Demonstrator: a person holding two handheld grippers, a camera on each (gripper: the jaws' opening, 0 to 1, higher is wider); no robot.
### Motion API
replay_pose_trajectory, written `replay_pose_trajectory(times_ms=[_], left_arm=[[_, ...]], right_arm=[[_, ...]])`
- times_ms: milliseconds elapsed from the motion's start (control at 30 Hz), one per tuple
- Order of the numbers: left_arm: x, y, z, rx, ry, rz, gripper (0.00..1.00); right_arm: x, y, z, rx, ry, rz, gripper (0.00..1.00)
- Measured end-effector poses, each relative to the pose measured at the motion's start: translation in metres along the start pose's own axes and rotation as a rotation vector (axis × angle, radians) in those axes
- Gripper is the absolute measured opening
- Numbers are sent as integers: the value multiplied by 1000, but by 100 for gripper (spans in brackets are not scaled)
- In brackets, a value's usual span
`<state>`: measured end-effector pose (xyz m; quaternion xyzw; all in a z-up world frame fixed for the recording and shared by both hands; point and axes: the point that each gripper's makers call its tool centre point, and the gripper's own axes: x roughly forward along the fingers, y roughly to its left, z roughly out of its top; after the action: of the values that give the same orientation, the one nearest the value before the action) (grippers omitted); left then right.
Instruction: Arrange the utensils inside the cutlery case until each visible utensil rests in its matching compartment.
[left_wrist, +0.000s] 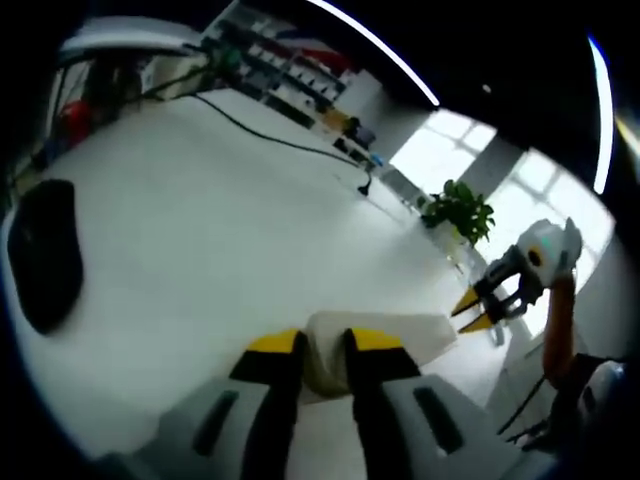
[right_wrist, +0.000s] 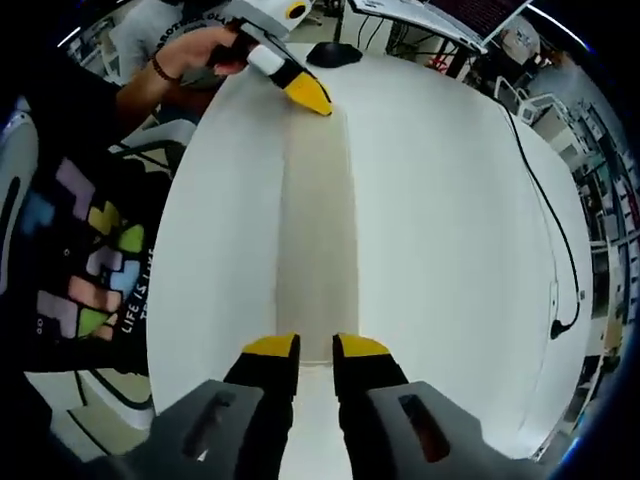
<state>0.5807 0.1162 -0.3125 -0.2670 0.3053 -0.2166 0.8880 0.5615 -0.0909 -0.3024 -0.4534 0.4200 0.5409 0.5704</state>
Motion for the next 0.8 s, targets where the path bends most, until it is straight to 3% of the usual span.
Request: replay_pose_trajectory(times_ms=[800], left_arm=[[1, 0, 4, -23, -22, -32, 19]], right_arm=[[7, -2, -4, -25, 157, 100, 16]])
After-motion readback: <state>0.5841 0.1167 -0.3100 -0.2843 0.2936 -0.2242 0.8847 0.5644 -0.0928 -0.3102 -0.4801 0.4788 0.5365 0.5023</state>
